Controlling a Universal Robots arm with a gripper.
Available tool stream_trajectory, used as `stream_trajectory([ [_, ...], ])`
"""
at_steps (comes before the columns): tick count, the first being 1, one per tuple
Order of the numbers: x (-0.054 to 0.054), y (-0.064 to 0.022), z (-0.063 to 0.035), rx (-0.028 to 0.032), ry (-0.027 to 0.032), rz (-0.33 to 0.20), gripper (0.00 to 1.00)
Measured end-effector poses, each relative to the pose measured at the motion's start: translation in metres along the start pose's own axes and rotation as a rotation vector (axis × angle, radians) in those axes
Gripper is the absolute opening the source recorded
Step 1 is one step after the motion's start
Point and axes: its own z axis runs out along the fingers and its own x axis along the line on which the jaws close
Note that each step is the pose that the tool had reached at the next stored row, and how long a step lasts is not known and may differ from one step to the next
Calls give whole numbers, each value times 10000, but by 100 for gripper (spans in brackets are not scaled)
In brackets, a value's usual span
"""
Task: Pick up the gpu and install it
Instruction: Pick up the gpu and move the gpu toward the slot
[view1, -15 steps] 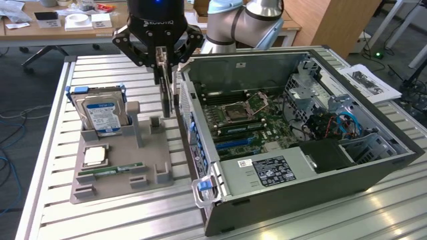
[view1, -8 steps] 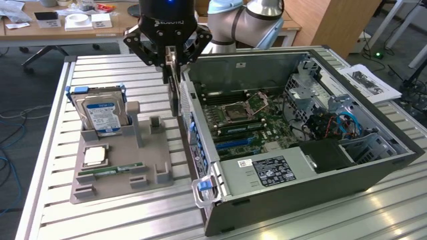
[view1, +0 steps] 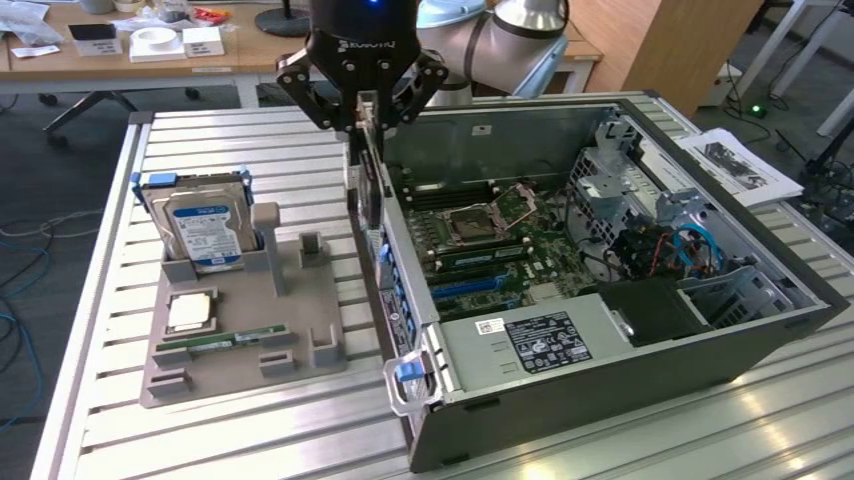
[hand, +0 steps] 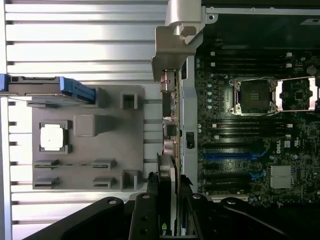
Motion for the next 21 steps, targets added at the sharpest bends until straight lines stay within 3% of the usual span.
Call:
stream_trajectory([
  [21,-656,30,16,-84,4,3,27],
])
